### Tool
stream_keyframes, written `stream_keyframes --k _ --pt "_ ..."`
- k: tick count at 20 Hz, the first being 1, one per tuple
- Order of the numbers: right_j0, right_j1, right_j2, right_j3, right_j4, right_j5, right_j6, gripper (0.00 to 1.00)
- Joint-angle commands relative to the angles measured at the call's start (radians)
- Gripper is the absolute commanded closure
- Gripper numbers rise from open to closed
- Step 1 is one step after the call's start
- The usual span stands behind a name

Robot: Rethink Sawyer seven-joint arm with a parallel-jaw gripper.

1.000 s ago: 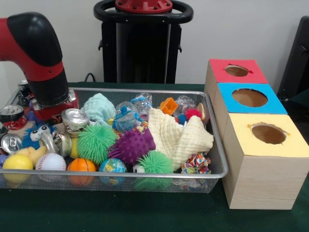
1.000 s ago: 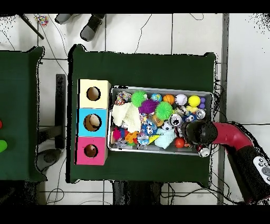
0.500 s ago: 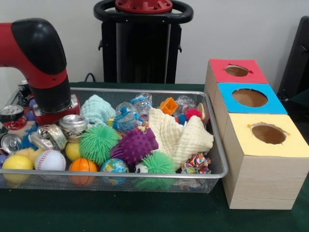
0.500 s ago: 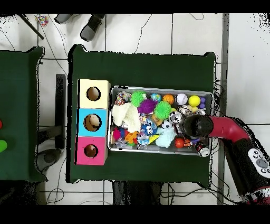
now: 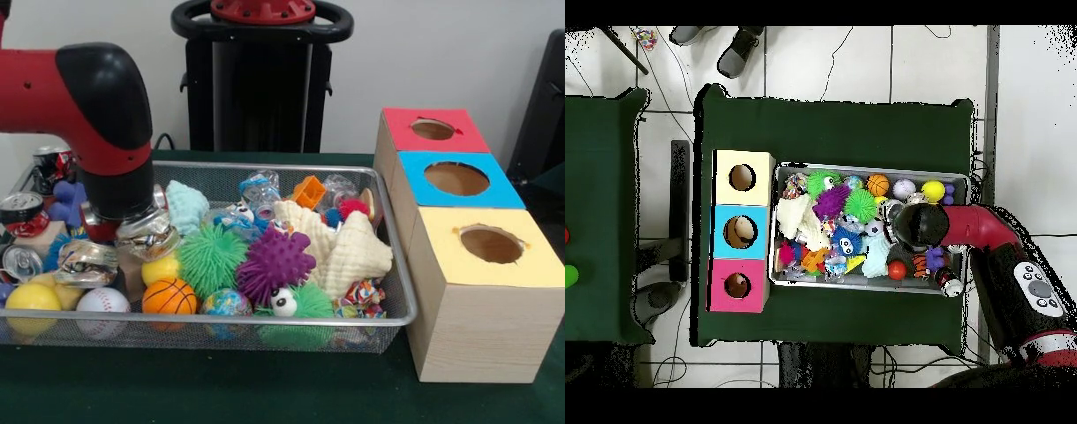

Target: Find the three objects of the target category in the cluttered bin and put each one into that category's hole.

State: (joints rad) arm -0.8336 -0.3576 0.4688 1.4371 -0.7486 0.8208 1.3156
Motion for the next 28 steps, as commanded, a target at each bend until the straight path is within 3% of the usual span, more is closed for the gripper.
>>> stream_keyframes --k 1,8,11,16,21,28 --pt "0.039 0.021 0.021 0.014 0.070 -0.257 0.259 0.00" --pt "-0.137 -0.088 -0.117 0.381 -0.034 -0.530 0.269 0.00" --pt "-0.213 -0.095 -0.183 0.468 -0.071 -0.659 0.250 0.00" --pt "-0.298 -0.076 -0.248 0.517 -0.101 -0.736 0.150 0.00" --pt "-0.371 -0.073 -0.314 0.564 -0.177 -0.783 0.059 0.00" --pt "-0.413 -0.053 -0.364 0.603 -0.286 -0.890 0.047 0.00"
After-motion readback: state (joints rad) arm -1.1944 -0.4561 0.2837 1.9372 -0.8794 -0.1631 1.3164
